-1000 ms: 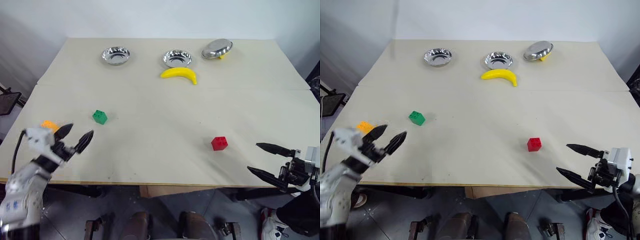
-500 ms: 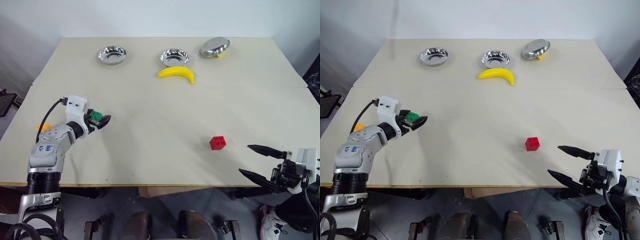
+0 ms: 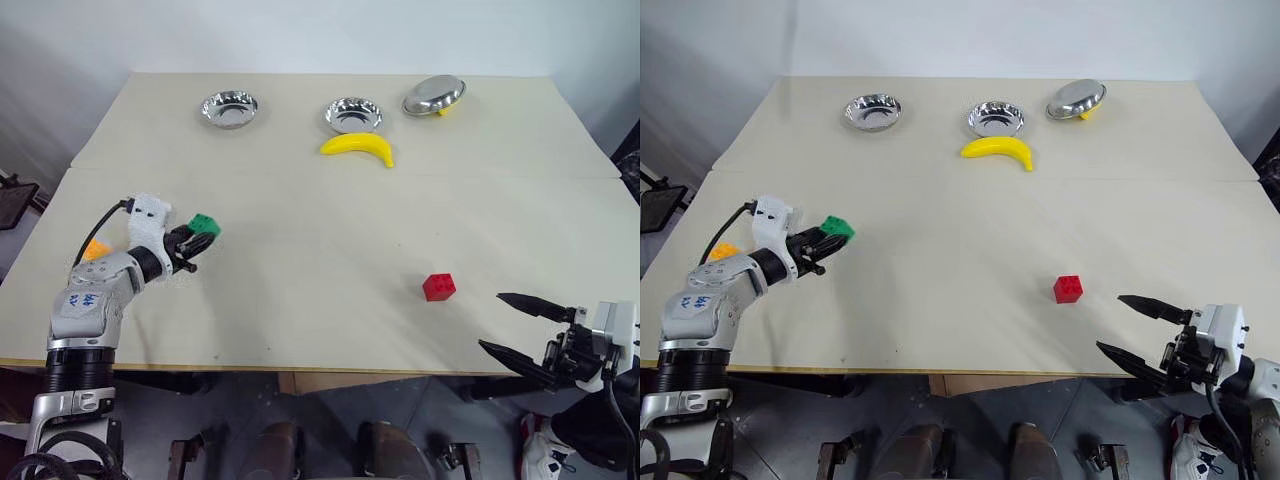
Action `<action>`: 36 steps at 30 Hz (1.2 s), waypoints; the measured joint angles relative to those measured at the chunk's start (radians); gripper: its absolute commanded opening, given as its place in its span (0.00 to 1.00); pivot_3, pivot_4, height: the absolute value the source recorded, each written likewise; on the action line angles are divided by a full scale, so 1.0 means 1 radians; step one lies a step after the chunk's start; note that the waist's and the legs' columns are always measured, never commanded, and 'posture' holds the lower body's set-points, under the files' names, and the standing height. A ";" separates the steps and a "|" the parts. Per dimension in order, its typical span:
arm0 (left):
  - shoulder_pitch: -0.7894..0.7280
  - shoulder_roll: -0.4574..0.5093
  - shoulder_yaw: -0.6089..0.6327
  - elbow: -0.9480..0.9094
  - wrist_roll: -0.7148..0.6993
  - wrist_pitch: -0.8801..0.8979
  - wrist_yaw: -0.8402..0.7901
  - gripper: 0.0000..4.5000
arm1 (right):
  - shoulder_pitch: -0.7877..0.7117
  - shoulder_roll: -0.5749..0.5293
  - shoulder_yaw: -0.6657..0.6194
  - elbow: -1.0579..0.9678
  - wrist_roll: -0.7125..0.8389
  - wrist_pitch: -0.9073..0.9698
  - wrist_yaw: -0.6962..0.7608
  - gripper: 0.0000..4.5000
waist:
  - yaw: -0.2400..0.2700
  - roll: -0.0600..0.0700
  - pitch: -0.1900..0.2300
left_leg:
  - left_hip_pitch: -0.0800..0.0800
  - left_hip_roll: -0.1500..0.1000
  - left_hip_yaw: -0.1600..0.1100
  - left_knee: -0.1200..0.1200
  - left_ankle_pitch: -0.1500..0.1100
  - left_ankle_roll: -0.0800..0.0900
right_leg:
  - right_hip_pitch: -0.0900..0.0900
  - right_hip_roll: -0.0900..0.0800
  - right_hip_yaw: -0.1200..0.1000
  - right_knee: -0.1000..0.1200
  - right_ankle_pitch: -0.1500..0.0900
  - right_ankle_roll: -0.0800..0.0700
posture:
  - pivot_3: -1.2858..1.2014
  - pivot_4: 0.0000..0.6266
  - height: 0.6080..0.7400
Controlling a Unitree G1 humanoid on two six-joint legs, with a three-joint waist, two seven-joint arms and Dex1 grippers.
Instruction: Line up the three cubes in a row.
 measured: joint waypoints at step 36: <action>-0.422 -0.381 -0.636 0.266 0.373 -0.253 -0.508 0.33 | 0.303 0.038 -0.239 -0.101 -0.002 -0.024 -0.013 1.00 | 0.002 -0.002 0.001 | 0.001 -0.001 0.000 0.001 0.002 0.003 | 0.007 0.000 -0.002 -0.008 0.002 0.004 | 0.52 0.24 1.00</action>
